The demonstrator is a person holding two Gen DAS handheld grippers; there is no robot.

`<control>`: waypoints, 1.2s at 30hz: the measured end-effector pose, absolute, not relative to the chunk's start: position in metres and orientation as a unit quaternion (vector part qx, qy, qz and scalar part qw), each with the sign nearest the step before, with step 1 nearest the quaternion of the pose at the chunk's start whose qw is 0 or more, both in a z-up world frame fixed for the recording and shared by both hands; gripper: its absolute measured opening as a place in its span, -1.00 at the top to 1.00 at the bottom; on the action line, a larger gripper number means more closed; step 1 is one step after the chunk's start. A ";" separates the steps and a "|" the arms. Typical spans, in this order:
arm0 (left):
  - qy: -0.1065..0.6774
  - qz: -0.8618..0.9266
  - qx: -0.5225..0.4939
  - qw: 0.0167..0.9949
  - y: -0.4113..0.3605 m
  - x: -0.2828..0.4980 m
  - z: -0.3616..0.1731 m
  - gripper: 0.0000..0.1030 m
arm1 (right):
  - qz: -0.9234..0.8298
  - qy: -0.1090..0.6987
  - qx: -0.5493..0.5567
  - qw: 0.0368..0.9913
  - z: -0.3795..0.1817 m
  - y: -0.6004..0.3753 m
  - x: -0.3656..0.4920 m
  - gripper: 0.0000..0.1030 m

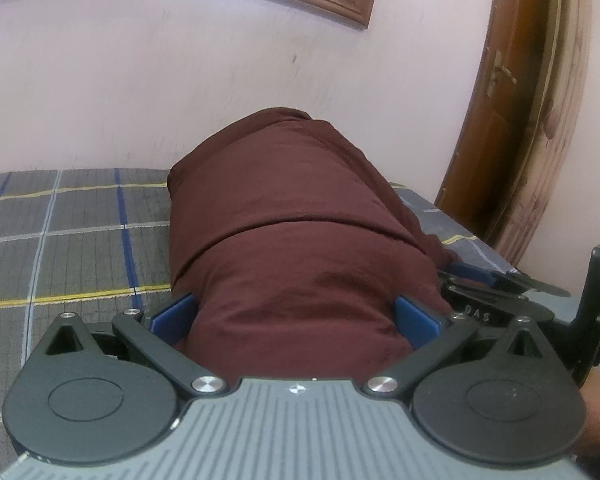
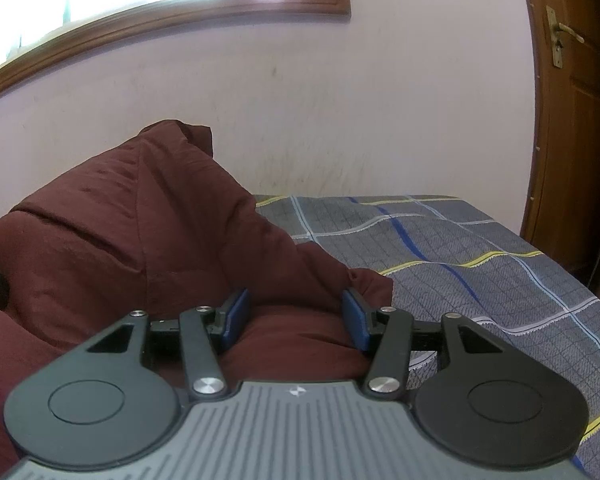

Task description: Fold large clothes

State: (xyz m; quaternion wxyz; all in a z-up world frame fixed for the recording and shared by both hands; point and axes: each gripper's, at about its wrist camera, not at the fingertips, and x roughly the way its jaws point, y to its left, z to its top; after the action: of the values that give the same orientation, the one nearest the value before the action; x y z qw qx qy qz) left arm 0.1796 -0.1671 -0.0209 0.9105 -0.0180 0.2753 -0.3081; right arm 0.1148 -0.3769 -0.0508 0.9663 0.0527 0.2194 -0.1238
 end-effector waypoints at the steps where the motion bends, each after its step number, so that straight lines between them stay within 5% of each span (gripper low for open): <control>1: 0.277 -0.308 -0.020 0.910 -0.166 0.180 -0.022 -1.00 | -0.124 0.219 0.052 0.966 -0.051 -0.377 0.115 0.02; 36: 0.281 -0.302 -0.014 0.911 -0.169 0.183 -0.027 -1.00 | -0.123 0.219 0.046 0.967 -0.052 -0.377 0.117 0.01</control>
State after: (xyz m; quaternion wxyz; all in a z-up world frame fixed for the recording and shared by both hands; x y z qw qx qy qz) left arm 0.1829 -0.1693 -0.0271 0.9108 -0.0144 0.2810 -0.3022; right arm 0.1173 -0.3771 -0.0520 0.9668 0.0457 0.2193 -0.1228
